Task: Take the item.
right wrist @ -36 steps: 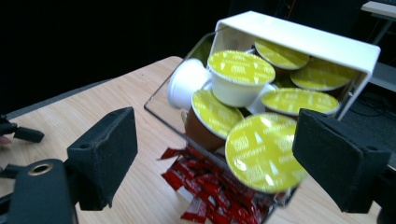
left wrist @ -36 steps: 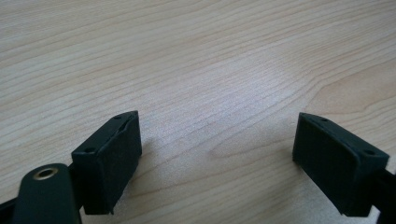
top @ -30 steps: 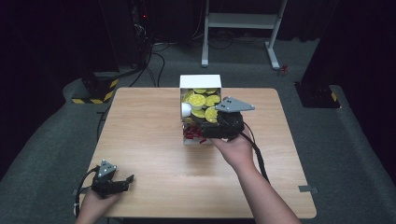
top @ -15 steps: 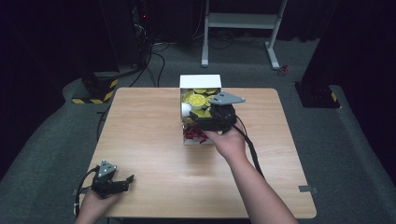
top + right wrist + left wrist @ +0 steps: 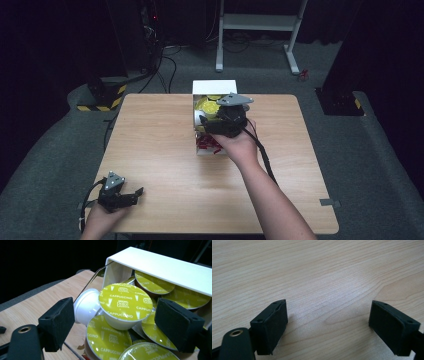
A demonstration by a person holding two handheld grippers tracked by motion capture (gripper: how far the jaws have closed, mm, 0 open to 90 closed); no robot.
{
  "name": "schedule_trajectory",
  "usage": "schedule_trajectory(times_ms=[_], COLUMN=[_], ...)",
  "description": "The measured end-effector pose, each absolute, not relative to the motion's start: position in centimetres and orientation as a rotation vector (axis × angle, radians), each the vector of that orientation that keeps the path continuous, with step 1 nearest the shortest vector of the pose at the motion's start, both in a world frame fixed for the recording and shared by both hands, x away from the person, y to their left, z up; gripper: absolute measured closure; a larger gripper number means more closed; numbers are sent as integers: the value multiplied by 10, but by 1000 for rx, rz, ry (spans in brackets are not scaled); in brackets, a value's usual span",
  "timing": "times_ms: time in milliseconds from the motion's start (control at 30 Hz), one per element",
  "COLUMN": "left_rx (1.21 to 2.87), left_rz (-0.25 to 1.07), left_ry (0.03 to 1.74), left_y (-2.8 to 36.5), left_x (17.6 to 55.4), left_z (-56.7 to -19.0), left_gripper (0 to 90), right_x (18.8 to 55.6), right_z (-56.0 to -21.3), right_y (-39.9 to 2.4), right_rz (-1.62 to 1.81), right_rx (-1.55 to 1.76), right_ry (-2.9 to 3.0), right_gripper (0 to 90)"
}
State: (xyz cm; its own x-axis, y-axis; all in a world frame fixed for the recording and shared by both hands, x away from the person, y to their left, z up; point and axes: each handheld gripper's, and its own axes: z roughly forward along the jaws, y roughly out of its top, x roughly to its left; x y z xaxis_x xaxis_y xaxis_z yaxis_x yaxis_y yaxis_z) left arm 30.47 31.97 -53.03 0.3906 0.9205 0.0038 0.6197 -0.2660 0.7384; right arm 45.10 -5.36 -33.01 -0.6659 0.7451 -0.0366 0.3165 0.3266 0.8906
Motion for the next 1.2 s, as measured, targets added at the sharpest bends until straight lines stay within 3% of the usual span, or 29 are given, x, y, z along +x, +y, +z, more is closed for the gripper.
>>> schedule_trajectory(times_ms=[233, 667, 867, 1200], left_rx=[1991, 1983, 1984, 1990], left_rz=[581, 572, 573, 578], left_ry=[1318, 1324, 1322, 1317], left_y=[320, 320, 319, 320], left_x=[305, 304, 304, 305], left_z=[-530, -530, -530, -530], left_gripper=[159, 159, 159, 159], right_x=[459, 464, 465, 463], right_z=[-332, -334, -334, -334], right_y=[-47, -49, -50, -53], right_rz=[1261, 1244, 1254, 1279], right_rx=[954, 964, 965, 955], right_ry=[2149, 2152, 2159, 2166], right_gripper=[182, 303, 301, 378])
